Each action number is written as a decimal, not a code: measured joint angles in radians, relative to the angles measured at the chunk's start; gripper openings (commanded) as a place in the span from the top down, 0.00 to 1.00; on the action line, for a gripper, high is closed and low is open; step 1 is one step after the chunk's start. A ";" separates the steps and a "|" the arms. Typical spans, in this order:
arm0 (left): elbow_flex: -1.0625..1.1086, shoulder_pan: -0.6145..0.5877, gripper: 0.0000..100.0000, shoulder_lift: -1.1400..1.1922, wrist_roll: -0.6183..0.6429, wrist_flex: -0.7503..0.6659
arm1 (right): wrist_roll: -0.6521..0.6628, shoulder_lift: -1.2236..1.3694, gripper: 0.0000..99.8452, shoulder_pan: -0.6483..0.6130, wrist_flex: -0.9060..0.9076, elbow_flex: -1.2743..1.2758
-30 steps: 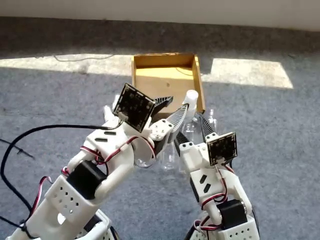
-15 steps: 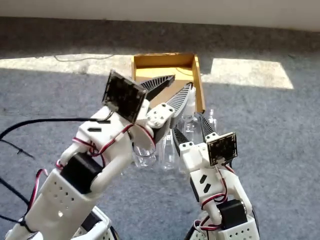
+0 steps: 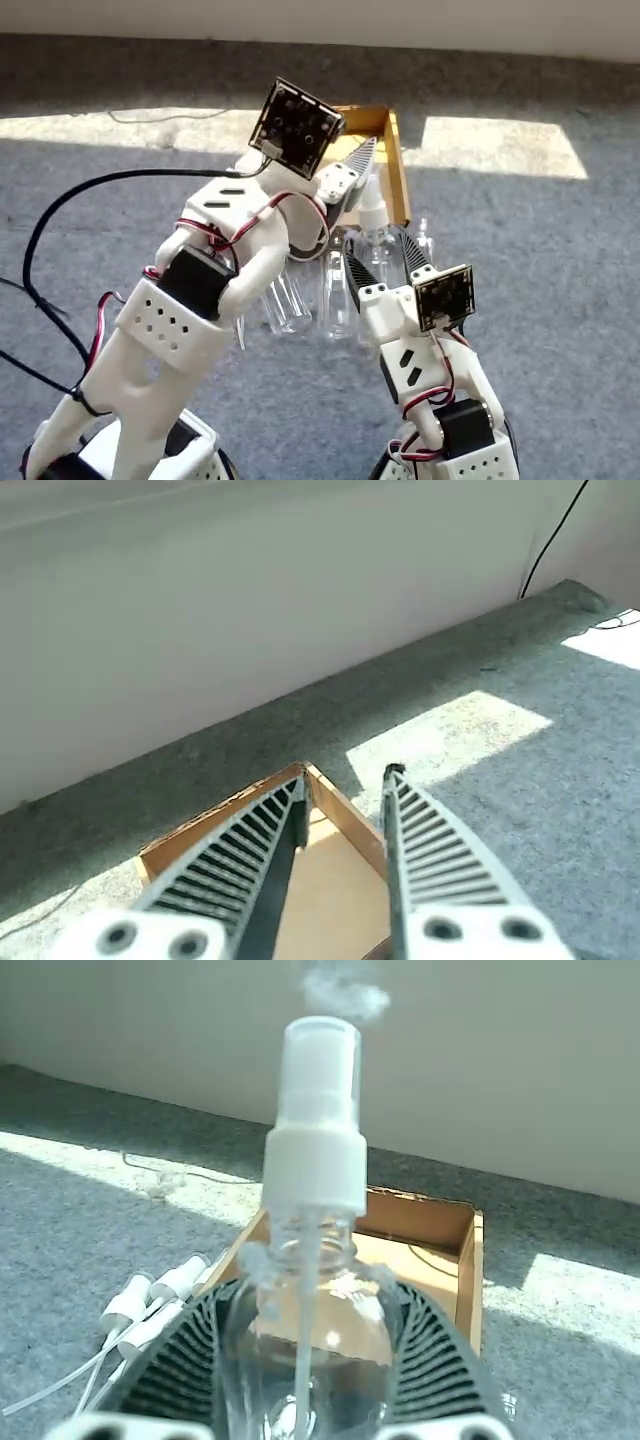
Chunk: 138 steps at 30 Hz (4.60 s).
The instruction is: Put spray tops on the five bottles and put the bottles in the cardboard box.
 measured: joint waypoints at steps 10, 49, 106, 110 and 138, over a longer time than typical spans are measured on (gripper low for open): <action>0.063 0.002 0.87 0.000 -0.052 0.000 | 0.000 0.000 1.00 0.000 0.000 0.000; 0.143 0.207 0.87 -0.157 -0.137 0.074 | 0.014 0.000 1.00 0.017 0.012 0.000; 0.608 -0.273 0.87 -0.155 -0.140 -0.043 | -0.028 2.297 1.00 0.229 -0.457 -1.697; 0.608 -0.273 0.87 -0.155 -0.140 -0.044 | -0.025 2.444 1.00 0.229 -0.450 -1.864; 0.608 -0.273 0.87 -0.155 -0.140 -0.049 | -0.026 2.552 1.00 0.183 -0.356 -1.992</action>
